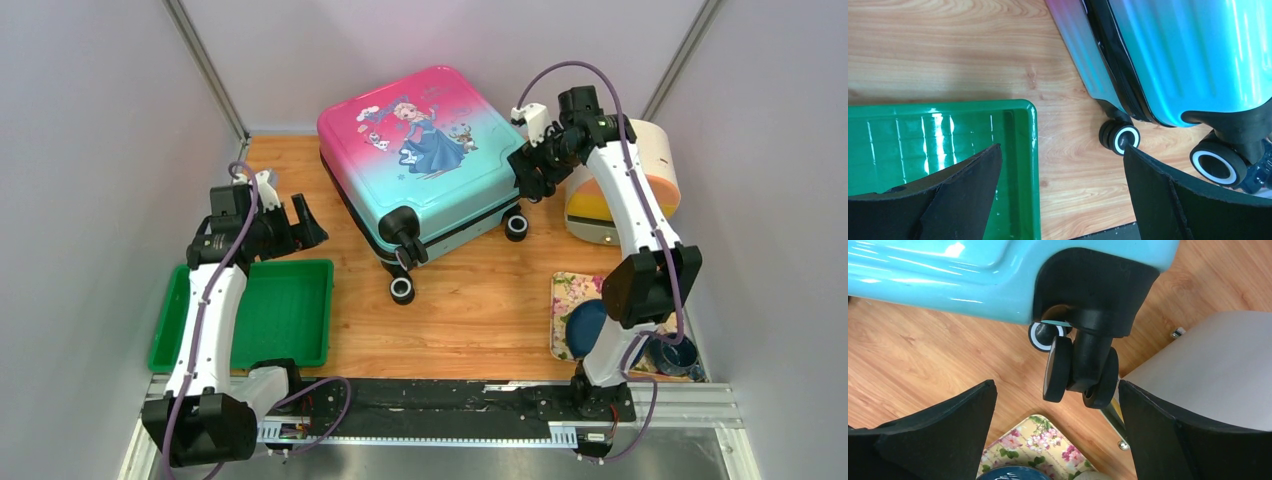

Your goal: Open, take out, and arrange the luggage

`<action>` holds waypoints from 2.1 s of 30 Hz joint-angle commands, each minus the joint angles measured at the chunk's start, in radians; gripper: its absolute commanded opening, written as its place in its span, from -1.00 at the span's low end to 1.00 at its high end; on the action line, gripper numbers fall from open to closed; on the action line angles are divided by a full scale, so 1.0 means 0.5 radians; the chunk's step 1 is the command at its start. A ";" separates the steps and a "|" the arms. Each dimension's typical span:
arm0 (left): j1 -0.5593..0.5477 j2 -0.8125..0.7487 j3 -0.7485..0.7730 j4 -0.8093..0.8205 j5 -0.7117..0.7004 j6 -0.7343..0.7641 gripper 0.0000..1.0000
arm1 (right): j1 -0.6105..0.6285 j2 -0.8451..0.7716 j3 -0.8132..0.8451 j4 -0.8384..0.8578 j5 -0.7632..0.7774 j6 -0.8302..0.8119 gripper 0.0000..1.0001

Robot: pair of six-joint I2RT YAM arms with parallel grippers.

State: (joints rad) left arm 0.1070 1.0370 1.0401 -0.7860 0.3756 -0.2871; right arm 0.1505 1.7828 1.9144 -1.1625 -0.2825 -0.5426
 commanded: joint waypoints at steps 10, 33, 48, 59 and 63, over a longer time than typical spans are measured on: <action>0.034 0.046 -0.031 0.066 0.074 -0.098 0.98 | 0.015 0.205 0.031 0.039 0.280 -0.200 0.92; 0.065 0.350 0.064 0.436 0.114 -0.294 0.94 | 0.015 0.036 -0.144 -0.139 -0.088 0.076 -1.00; 0.065 0.383 -0.080 0.679 0.212 -0.451 0.92 | 0.015 -0.084 0.104 0.165 -0.018 0.211 -1.00; 0.068 0.472 -0.184 1.032 0.344 -0.582 0.90 | 0.012 -0.359 -0.380 0.150 -0.208 0.245 -1.00; 0.068 0.616 -0.147 1.188 0.412 -0.659 0.86 | 0.018 -0.504 -0.592 0.165 -0.248 0.294 -1.00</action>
State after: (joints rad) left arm 0.1337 1.2919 0.9504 -0.3290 0.5262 -0.5594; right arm 0.1455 1.7023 1.6619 -1.0576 -0.3035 -0.4191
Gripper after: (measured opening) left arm 0.942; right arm 0.546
